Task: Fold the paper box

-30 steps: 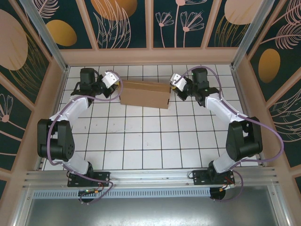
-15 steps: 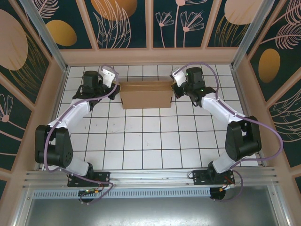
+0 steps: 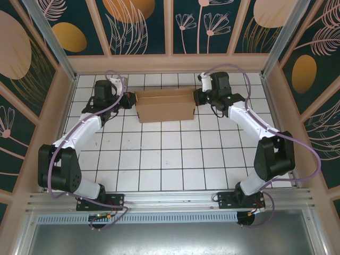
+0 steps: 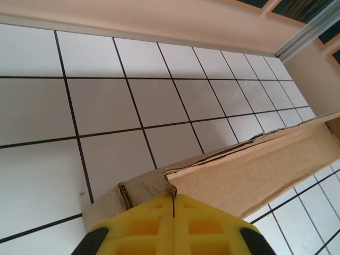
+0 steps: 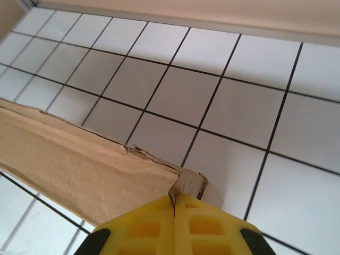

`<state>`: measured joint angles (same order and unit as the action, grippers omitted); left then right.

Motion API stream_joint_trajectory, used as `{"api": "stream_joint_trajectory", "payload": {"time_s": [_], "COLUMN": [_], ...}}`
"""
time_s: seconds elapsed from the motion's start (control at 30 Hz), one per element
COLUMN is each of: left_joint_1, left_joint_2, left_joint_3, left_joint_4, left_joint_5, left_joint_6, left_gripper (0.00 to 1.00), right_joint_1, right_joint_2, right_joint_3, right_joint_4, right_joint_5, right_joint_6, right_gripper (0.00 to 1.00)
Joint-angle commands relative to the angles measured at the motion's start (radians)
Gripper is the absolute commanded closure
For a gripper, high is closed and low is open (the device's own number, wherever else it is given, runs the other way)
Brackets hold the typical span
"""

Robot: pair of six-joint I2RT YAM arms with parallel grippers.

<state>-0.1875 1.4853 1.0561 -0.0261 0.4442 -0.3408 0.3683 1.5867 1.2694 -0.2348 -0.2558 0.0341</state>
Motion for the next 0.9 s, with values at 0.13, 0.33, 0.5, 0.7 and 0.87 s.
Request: {"api": "stream_joint_trajectory", "payload": {"time_s": [0.13, 0.33, 0.5, 0.7, 0.87], "left_joint_1": [-0.032, -0.032, -0.033, -0.033, -0.033], "left_joint_2": [-0.022, -0.015, -0.030, -0.053, -0.082], "left_joint_3": [0.038, 0.061, 0.062, 0.052, 0.019], "left_joint_4": [-0.014, -0.066, -0.084, -0.106, -0.105], "left_joint_5": [0.061, 0.040, 0.030, 0.006, -0.017], "left_joint_6": [-0.059, 0.009, 0.045, 0.065, 0.083], "left_gripper": [1.00, 1.00, 1.00, 1.00, 1.00], "right_joint_1": [0.007, -0.008, -0.008, -0.003, 0.014], "right_joint_2": [0.000, 0.015, 0.002, -0.025, -0.060], "right_joint_3": [0.057, 0.069, 0.042, -0.010, -0.078], "right_joint_4": [-0.032, -0.070, -0.075, -0.050, -0.003], "right_joint_5": [-0.128, -0.125, -0.073, -0.043, 0.007], "right_joint_6": [0.169, 0.155, 0.108, 0.093, 0.051], "right_gripper": [1.00, 1.00, 1.00, 1.00, 1.00]}}
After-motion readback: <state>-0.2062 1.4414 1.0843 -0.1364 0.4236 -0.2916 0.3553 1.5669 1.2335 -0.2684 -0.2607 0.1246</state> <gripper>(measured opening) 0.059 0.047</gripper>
